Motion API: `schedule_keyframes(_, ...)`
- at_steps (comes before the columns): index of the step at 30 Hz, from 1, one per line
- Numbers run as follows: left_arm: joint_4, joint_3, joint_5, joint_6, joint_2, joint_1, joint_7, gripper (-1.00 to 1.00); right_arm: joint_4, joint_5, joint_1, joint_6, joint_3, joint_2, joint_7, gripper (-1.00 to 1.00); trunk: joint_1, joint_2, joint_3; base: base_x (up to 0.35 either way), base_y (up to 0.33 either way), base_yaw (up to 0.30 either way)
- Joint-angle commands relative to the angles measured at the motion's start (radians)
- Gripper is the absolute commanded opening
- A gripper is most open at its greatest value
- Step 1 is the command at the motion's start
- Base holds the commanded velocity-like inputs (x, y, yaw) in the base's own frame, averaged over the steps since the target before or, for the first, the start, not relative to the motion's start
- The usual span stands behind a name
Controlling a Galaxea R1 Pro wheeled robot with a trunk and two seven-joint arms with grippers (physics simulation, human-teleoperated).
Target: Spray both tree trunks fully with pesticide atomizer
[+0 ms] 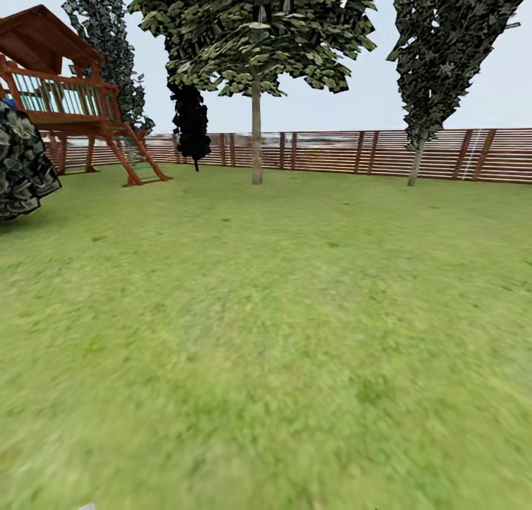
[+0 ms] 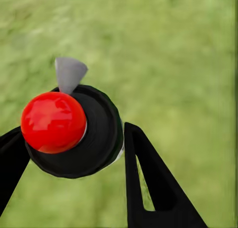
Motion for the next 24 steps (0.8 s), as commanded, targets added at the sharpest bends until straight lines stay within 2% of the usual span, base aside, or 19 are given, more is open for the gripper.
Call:
schedule_keyframes(1,0.0,0.0,0.0,0.001,0.0,0.0,0.0,-1.0,0.0,0.0,0.0,0.0,0.0,0.0,0.0,1.0,0.0,0.0,0.0,0.342,0.0,0.0)
schedule_keyframes(24,-0.001,0.001,0.0,-0.001,0.0,0.0,0.0,-1.0,0.0,0.0,0.0,0.0,0.0,0.0,0.0,1.0,0.0,0.0,0.0,0.342,0.0,0.0)
